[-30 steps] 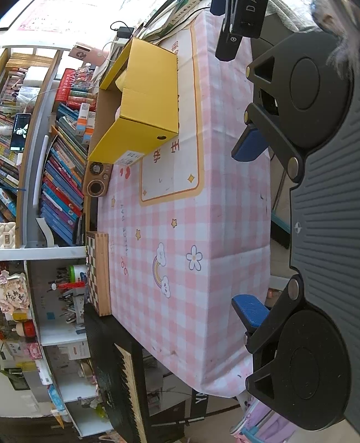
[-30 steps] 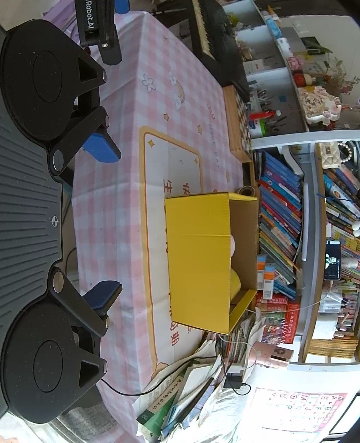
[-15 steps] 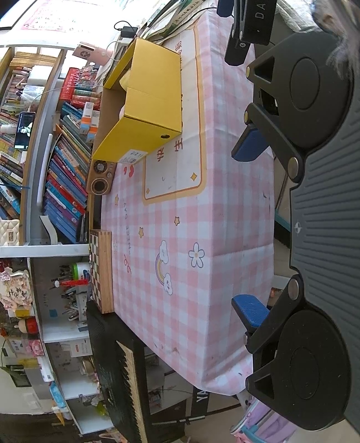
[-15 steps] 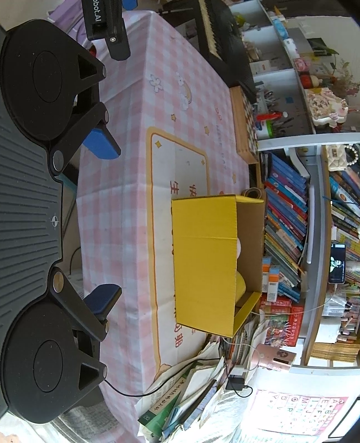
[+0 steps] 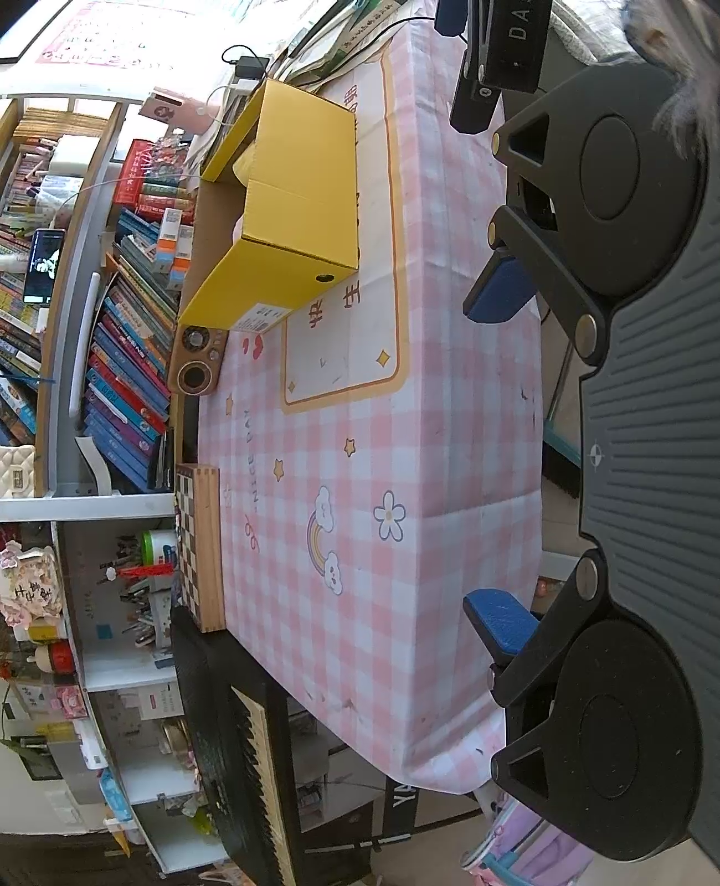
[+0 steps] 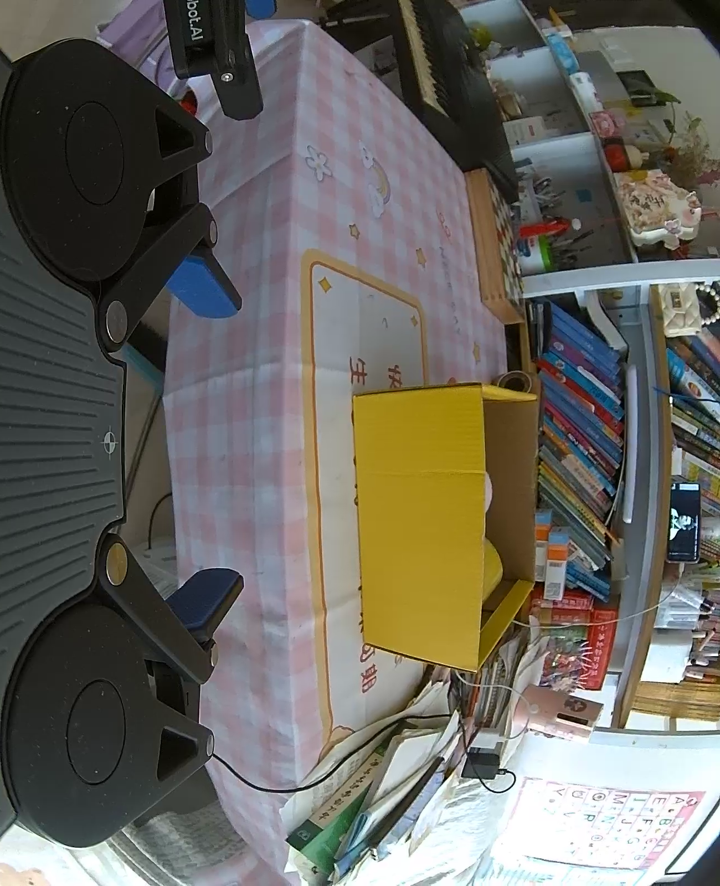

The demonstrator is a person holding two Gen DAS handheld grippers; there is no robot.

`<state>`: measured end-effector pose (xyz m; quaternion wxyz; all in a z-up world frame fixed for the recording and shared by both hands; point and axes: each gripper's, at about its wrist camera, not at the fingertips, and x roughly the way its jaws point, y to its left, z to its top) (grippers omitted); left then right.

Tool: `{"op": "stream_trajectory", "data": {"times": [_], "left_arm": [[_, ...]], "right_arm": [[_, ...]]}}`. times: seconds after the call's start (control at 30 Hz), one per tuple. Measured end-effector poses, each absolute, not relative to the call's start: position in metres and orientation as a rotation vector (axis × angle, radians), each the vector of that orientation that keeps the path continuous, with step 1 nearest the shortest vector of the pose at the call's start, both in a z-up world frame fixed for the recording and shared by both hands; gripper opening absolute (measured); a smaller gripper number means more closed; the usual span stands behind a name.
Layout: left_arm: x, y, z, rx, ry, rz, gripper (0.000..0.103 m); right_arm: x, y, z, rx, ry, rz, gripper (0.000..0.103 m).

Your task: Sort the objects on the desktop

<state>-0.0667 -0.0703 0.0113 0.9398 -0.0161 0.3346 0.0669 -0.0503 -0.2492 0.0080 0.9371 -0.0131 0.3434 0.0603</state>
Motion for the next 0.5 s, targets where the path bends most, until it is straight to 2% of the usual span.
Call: {"op": "stream_trajectory", "data": {"times": [0.5], "left_arm": [[-0.0633,-0.0664,0.0105,-0.037,0.69,0.138,0.103]], "right_arm": [[-0.0496,-0.2486,0.0078,-0.027,0.703,0.123,0.099]]}}
